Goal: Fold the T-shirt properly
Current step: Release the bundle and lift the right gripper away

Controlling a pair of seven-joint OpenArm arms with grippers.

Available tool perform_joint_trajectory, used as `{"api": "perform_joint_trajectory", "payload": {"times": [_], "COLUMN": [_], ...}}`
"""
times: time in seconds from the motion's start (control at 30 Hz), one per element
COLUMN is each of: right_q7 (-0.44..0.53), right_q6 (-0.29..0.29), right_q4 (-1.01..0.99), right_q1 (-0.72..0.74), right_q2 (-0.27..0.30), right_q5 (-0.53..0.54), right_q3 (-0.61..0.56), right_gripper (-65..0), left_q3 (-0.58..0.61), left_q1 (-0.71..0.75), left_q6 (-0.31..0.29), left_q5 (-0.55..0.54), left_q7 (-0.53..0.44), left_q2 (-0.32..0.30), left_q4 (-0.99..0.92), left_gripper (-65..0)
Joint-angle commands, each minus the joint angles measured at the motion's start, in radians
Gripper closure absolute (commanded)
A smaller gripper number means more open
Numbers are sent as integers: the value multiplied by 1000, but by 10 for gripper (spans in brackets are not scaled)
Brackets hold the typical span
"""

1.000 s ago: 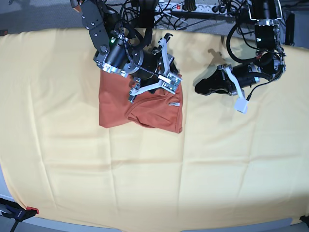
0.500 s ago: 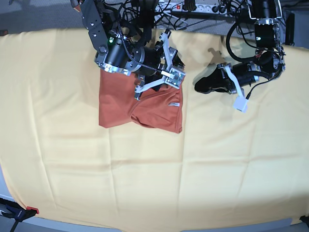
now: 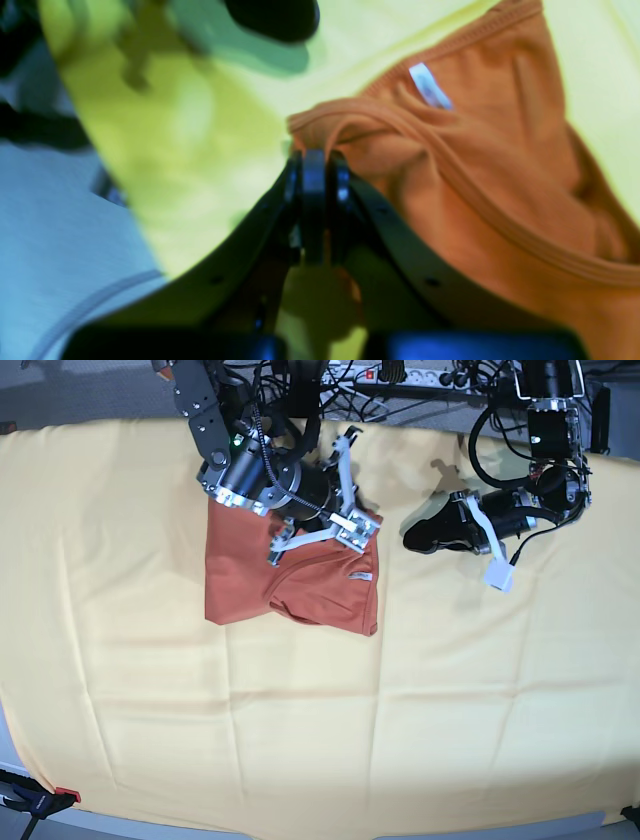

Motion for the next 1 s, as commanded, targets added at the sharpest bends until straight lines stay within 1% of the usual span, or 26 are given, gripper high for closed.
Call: {"api": "perform_joint_trajectory", "payload": {"times": [0.0, 0.1, 0.2, 0.3, 0.33, 0.37, 0.47, 0.5, 0.53, 0.57, 0.6, 0.73, 0.8, 0.83, 0.87, 0.9, 0.97], "right_q7": [22, 21, 23, 21, 21, 23, 27, 26, 26, 27, 26, 15, 17, 22, 35, 50, 92], "right_q6": [3, 8, 10, 53, 59, 60, 47, 52, 68, 87, 96, 93, 91, 78, 60, 43, 37], "right_q4": [20, 20, 20, 20, 20, 20, 19, 19, 19, 20, 20, 20, 20, 20, 20, 20, 19], "right_q1": [5, -2, -1, -2, -3, -4, -9, -9, -8, -8, -3, 50, 91, 113, 136, 159, 202], "right_q2": [-24, -69, -100, -106, -106, -106, -101, -97, -92, -85, -77, -40, -17, -4, 11, 27, 58], "right_q5": [28, 37, 37, 37, 37, 39, 77, 99, 116, 124, 133, 130, 90, 62, 32, -4, -81], "right_q3": [-2, -2, -2, -2, -2, -2, -2, -2, -2, -2, -2, -2, -2, -2, -1, -1, -1], "right_gripper": [0, 0, 0, 0, 0, -35, -279, -341, -377, -386, -385, -379, -338, -300, -247, -173, -4], "left_q3": [-5, -5, -5, -5, -5, -5, -5, -5, -5, -5, -5, -5, -5, -5, -5, -5, -5], "left_q1": [-14, -14, -14, -14, -14, -14, -14, -14, -14, -14, -14, -14, -14, -14, -14, -14, -11], "left_q6": [-9, -9, -9, -9, -9, -9, -9, -9, -9, -9, -9, -9, -9, -9, -9, -9, -9], "left_q5": [-28, -29, -31, -35, -35, -36, -64, -84, -100, -113, -125, -164, -161, -162, -162, -163, -163], "left_q7": [-14, -14, -14, -14, -14, -13, 0, 8, 16, 26, 33, 54, 57, 69, 84, 100, 113], "left_q2": [-11, -11, -11, -11, -11, -11, -11, -12, -14, -15, -18, -47, -62, -67, -71, -73, -81], "left_q4": [16, 16, 16, 16, 16, 16, 16, 16, 16, 16, 16, 17, 25, 34, 48, 66, 110], "left_gripper": [0, 0, 0, 0, 0, 0, 0, 0, 0, 0, 0, 0, 0, 0, 0, 0, 0]}}
